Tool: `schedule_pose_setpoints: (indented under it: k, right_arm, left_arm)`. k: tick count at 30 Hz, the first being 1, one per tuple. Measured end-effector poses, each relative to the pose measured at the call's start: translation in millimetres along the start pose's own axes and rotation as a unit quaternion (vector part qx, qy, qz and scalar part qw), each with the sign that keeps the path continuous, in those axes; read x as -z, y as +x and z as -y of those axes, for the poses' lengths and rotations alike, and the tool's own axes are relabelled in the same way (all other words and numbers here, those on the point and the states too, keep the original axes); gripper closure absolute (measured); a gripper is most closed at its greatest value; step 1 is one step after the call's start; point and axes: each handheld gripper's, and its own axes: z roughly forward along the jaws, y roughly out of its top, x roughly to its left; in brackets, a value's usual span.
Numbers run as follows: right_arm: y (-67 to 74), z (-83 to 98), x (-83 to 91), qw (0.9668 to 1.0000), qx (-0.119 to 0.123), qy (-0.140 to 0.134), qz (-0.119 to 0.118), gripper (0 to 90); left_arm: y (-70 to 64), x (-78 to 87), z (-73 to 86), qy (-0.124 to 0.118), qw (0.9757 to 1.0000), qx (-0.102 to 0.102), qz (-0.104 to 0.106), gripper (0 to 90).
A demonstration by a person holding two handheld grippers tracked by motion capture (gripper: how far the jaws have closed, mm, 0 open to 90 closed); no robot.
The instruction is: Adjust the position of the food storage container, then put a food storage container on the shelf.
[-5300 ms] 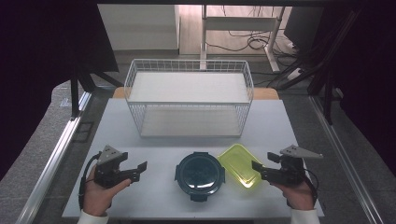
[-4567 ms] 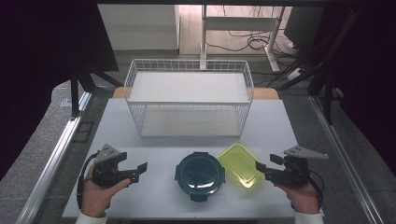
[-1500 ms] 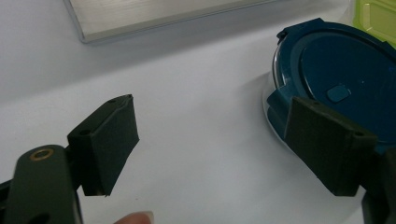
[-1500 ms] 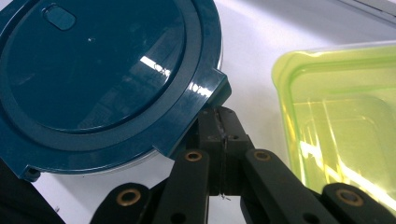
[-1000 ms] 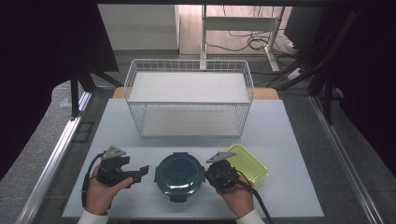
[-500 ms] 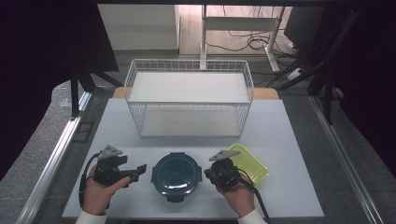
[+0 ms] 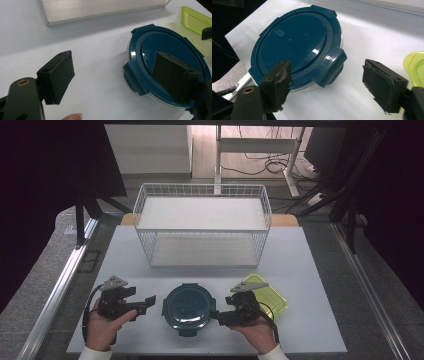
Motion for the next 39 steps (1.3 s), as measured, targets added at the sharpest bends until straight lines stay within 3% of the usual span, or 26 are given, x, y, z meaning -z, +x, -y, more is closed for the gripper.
schedule_pose_setpoints:
  k: [4, 12, 15, 16, 19, 22, 23, 25, 28, 31, 32, 33, 36, 39]
  right_arm:
    - [-0.3, -0.4, 0.2, 1.0000, 0.002, -0.004, -0.005, 20.2]
    - [-3.5, -1.7, 3.8, 0.9992, -0.031, -0.023, -0.015, 16.4]
    - [-2.0, -2.0, 2.9, 0.9982, -0.044, -0.028, -0.030, 15.8]
    - [-2.0, -2.0, 2.9, 0.9982, -0.044, -0.028, -0.030, 15.8]
    - [-0.8, -1.5, -0.6, 0.9970, -0.059, -0.026, -0.042, 15.3]
    - [-0.9, -0.8, -2.8, 0.9960, -0.069, -0.026, -0.051, 14.7]
    - [-1.2, 0.3, -7.0, 0.9941, -0.087, -0.026, -0.058, 14.3]
    - [-1.0, 1.7, -12.2, 0.9933, -0.096, -0.022, -0.059, 13.5]
    - [0.1, 4.3, -20.8, 0.9926, -0.107, -0.013, -0.056, 11.6]
    - [-0.5, 7.5, -28.4, 0.9896, -0.132, -0.010, -0.057, 11.0]
    - [-0.5, 7.5, -28.4, 0.9896, -0.132, -0.010, -0.057, 11.0]
    - [-1.6, 9.6, -31.9, 0.9869, -0.149, -0.010, -0.061, 10.9]
    - [-2.0, 10.9, -34.5, 0.9851, -0.159, -0.009, -0.064, 10.9]
    - [-2.7, 12.5, -39.2, 0.9835, -0.167, -0.008, -0.067, 11.2]
  left_arm:
    - [0.9, -1.9, 0.8, 0.003, 1.0000, 0.000, 0.004, 16.7]
    - [-2.1, -6.0, 1.6, 0.009, 0.9996, 0.015, 0.022, 13.5]
    - [-4.8, -10.1, 2.6, 0.013, 0.9982, 0.032, 0.049, 10.7]
    - [-4.8, -10.1, 2.6, 0.013, 0.9982, 0.032, 0.049, 9.9]
    - [-2.9, -16.9, 5.5, 0.014, 0.9933, 0.070, 0.091, 8.1]
    - [-2.1, -20.1, 7.1, 0.015, 0.9913, 0.082, 0.101, 7.5]
    - [-1.2, -23.1, 8.6, 0.016, 0.9895, 0.094, 0.109, 6.4]
    - [-0.2, -26.1, 10.2, 0.018, 0.9883, 0.104, 0.110, 6.0]
    - [-0.8, -32.4, 12.9, 0.026, 0.9855, 0.114, 0.124, 5.6]
    - [-2.8, -39.7, 15.7, 0.037, 0.9823, 0.120, 0.139, 5.4]
    - [-2.8, -39.7, 15.7, 0.037, 0.9823, 0.120, 0.139, 5.2]
    - [-4.3, -43.8, 17.1, 0.043, 0.9801, 0.125, 0.149, 5.2]
    - [-5.0, -47.0, 18.0, 0.048, 0.9782, 0.128, 0.156, 5.4]
    - [-5.9, -51.5, 19.2, 0.059, 0.9779, 0.129, 0.154, 9.7]
